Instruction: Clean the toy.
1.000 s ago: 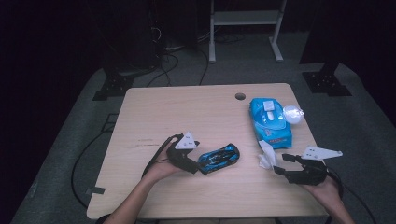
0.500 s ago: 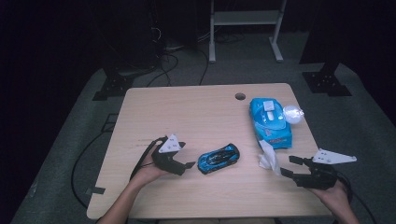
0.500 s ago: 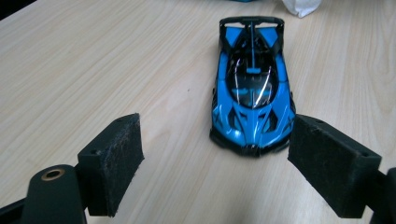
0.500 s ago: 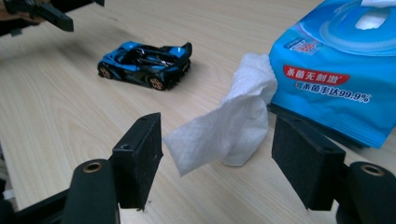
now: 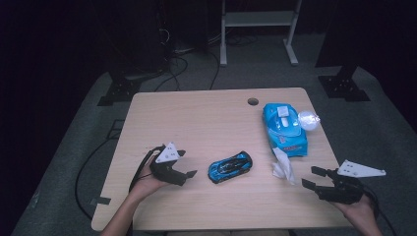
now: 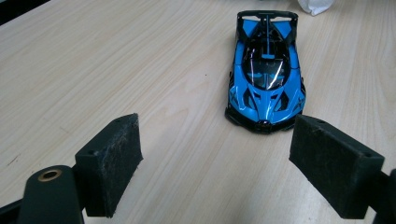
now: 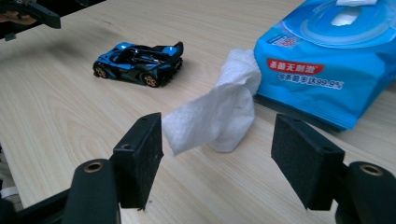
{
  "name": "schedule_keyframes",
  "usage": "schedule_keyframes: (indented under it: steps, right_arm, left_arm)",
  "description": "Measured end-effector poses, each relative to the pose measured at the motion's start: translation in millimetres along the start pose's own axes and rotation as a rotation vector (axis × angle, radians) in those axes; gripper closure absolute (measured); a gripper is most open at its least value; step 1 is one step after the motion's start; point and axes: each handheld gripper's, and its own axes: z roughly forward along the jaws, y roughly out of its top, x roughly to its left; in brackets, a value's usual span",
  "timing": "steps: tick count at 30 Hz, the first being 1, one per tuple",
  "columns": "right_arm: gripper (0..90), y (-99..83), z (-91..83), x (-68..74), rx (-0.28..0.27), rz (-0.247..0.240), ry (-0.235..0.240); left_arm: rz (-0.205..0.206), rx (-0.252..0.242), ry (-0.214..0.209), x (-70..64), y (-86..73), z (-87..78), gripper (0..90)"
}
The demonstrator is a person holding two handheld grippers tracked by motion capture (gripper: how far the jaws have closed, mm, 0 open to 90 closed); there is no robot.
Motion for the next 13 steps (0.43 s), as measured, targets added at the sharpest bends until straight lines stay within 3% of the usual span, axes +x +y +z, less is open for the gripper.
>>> schedule_keyframes:
  steps: [13]
  right_arm:
    - [32.1, -9.3, -0.7, -4.6, -0.024, 0.023, -0.015]
  left_arm:
    - [-0.005, 0.035, -0.001, -2.0, -6.0, 0.5, 13.0]
